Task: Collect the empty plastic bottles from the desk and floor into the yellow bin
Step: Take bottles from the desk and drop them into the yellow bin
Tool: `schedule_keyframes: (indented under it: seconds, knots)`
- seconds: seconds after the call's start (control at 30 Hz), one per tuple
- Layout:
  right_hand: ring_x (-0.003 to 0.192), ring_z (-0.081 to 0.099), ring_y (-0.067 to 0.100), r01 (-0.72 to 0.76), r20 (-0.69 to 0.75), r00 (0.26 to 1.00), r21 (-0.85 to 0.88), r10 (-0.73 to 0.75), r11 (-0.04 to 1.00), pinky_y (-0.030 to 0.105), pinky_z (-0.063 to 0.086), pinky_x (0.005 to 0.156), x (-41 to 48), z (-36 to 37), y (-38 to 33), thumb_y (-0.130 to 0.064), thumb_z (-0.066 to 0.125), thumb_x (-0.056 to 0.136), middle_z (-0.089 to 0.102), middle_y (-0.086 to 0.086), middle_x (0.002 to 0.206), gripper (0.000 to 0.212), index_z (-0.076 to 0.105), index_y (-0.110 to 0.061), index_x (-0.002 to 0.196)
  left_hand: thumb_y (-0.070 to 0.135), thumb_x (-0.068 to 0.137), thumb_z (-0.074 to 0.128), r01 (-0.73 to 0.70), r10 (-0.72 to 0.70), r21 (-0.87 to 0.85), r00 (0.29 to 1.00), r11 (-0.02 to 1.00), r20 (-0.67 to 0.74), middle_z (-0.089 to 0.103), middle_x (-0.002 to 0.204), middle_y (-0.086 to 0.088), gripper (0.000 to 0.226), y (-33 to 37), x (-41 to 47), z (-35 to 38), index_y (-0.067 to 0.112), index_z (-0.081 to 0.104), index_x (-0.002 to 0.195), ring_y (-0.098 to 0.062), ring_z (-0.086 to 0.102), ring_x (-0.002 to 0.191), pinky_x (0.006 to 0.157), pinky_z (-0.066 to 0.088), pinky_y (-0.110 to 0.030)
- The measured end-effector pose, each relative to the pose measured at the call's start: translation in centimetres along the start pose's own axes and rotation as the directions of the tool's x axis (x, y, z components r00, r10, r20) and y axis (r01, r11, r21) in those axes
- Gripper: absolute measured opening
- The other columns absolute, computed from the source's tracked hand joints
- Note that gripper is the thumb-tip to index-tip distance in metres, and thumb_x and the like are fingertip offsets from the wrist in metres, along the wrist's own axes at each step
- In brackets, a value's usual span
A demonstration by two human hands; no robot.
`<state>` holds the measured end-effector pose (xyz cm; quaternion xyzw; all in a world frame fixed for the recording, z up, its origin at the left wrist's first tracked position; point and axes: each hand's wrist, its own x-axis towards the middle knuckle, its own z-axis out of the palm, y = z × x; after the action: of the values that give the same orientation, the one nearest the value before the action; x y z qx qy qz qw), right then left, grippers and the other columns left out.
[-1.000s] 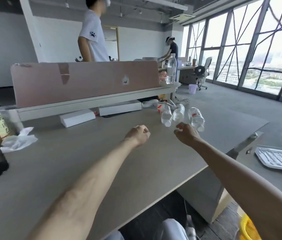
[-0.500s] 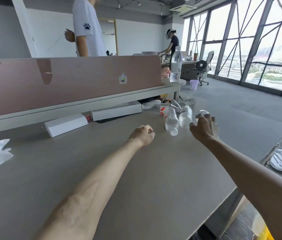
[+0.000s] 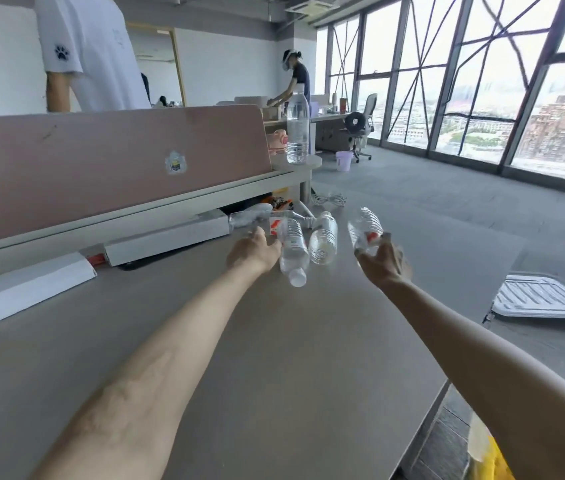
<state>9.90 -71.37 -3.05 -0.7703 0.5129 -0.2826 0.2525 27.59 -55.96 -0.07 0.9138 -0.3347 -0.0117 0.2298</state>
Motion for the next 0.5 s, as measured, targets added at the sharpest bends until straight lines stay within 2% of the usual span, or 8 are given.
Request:
schedule_keyframes:
  seconds: [0.1,0.23,0.33,0.4,0.5]
  knots:
    - [0.111,0.057,0.036,0.025,-0.052,0.998,0.157,-0.017,0.987,0.04,0.044,0.091,-0.4,-1.7,0.9,-0.046,0.062,0.083,0.056,0.015,0.123,0.057,0.044,-0.021,0.13,0.055,0.097,0.035,0.011,-0.012,0.011,0.999,1.0,0.033,0.023,0.159,-0.013,0.076,2.4,1.6,1.0,0.011,0.012,0.155,-0.033,0.036,0.139,0.105,0.038,-0.045]
    - [0.118,0.054,0.031,0.124,-0.105,0.989,0.25,-0.101,0.96,0.038,0.044,0.094,-1.9,-4.0,2.8,-0.04,0.069,0.082,0.058,0.012,0.127,0.064,0.043,-0.018,0.136,0.057,0.093,0.043,0.022,-0.021,-0.01,0.998,1.0,0.063,0.017,0.161,-0.013,0.086,5.4,3.0,3.5,0.009,0.006,0.154,-0.035,0.033,0.14,0.105,0.038,-0.043]
    - [0.116,0.055,0.028,0.179,-0.108,0.981,0.224,-0.159,0.958,0.036,0.046,0.093,-3.0,-5.5,4.4,-0.042,0.07,0.081,0.059,0.01,0.127,0.067,0.043,-0.02,0.138,0.061,0.089,0.046,0.061,-0.061,0.007,0.997,0.998,0.04,0.019,0.158,-0.017,0.093,6.3,3.4,5.4,0.008,0.004,0.153,-0.037,0.038,0.134,0.104,0.041,-0.042]
    - [0.116,0.056,0.027,0.204,-0.106,0.977,0.2,-0.186,0.958,0.036,0.046,0.093,-3.5,-6.5,5.2,-0.044,0.069,0.081,0.059,0.009,0.129,0.07,0.041,-0.02,0.141,0.06,0.085,0.053,0.098,-0.098,0.015,0.995,0.995,0.008,0.029,0.149,-0.02,0.097,6.2,3.3,6.1,0.01,0.003,0.152,-0.037,0.044,0.128,0.098,0.045,-0.039]
    - [0.115,0.056,0.027,0.215,-0.108,0.974,0.187,-0.197,0.959,0.036,0.047,0.092,-3.9,-8.0,6.1,-0.046,0.068,0.081,0.059,0.007,0.129,0.069,0.041,-0.023,0.14,0.048,0.085,0.061,0.127,-0.127,-0.023,0.992,0.992,-0.012,0.04,0.139,-0.023,0.095,5.9,2.6,6.1,0.011,0.003,0.151,-0.039,0.05,0.12,0.091,0.047,-0.04]
